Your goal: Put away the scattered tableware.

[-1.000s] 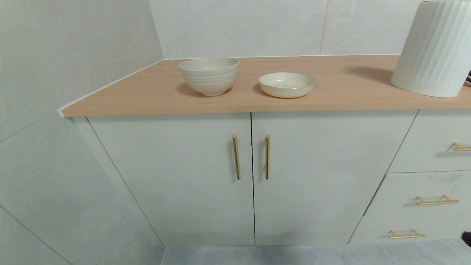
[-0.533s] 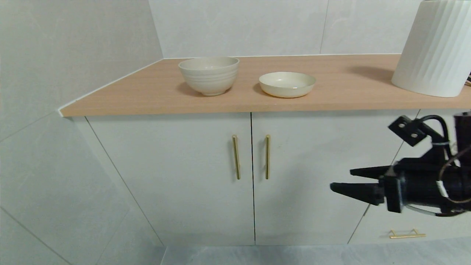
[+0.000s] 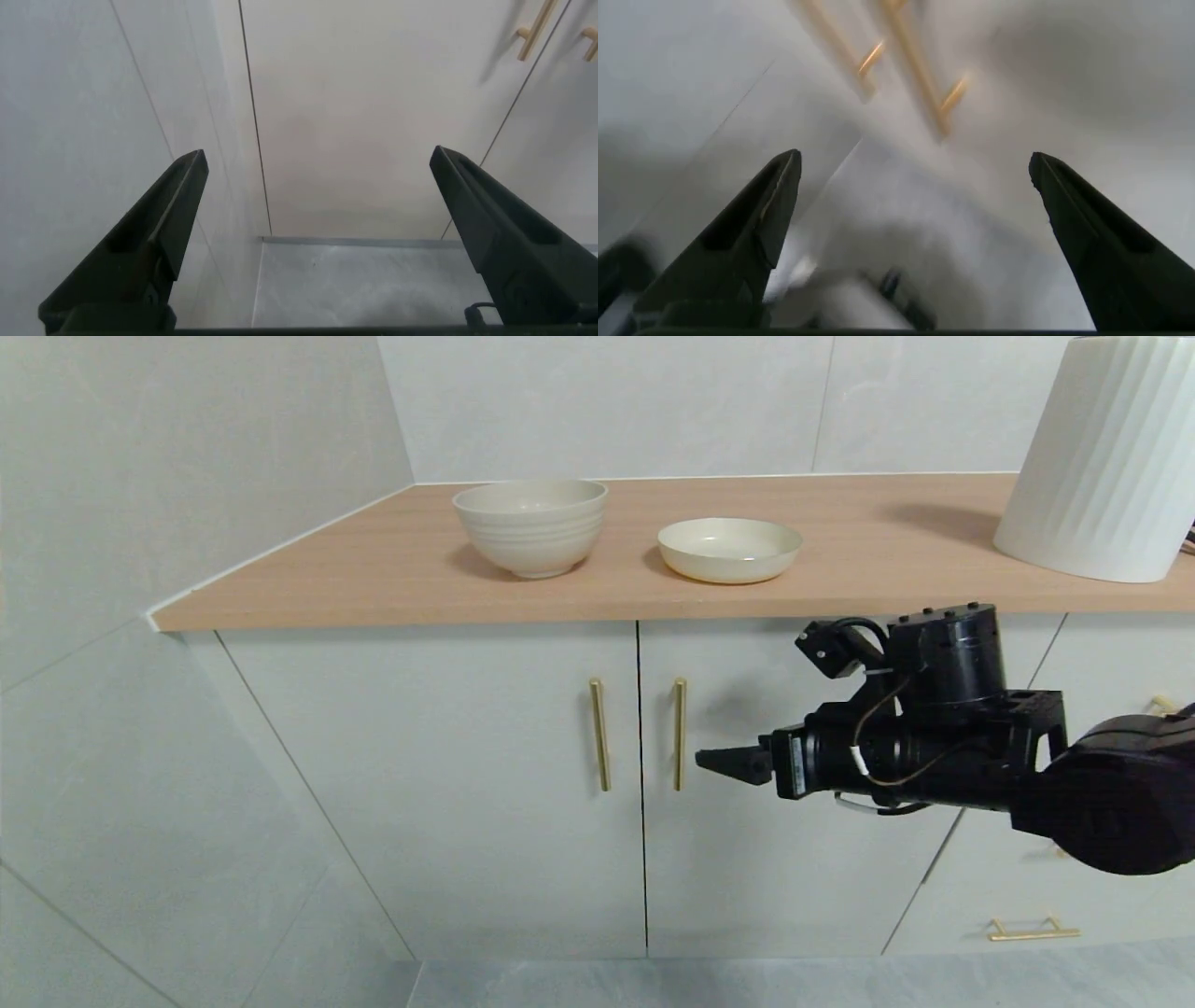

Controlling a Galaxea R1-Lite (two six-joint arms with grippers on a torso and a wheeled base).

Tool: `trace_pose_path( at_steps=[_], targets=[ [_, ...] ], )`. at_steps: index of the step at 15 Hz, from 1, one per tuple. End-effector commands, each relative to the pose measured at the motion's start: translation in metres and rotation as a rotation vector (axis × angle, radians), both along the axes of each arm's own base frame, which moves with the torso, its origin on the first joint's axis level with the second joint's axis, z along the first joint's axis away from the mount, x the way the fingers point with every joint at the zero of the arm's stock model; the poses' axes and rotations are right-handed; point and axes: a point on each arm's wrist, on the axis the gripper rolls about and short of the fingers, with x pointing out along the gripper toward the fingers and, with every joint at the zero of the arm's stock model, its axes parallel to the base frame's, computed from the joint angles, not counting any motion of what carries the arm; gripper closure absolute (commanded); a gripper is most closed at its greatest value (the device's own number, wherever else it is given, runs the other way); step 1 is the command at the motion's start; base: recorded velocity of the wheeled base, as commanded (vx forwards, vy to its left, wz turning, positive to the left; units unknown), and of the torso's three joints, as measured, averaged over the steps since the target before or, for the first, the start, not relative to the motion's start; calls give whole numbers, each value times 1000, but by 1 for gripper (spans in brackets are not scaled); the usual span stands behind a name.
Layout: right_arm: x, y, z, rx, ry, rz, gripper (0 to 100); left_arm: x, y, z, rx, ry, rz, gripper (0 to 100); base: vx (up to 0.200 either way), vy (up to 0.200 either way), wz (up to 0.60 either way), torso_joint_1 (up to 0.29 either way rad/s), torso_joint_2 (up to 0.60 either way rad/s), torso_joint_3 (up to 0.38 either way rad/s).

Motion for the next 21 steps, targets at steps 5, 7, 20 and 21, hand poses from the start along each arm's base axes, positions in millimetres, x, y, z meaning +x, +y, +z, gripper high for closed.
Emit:
trace_pose_path(
  at_steps=[5,7,20,21],
  targets=[
    [10,35,-35,101,9,-53,0,0,0,0,0,0,2,0,0,0,0,0,0,0],
    [12,39,-37,129,14,-57,0,0,0,0,0,0,1,0,0,0,0,0,0,0],
    [21,66,-59,273,-71,-23,0,0,0,0,0,0,1,0,0,0,0,0,0,0],
    [20,65,-58,275,-71,-23,0,0,0,0,0,0,1,0,0,0,0,0,0,0]
  ],
)
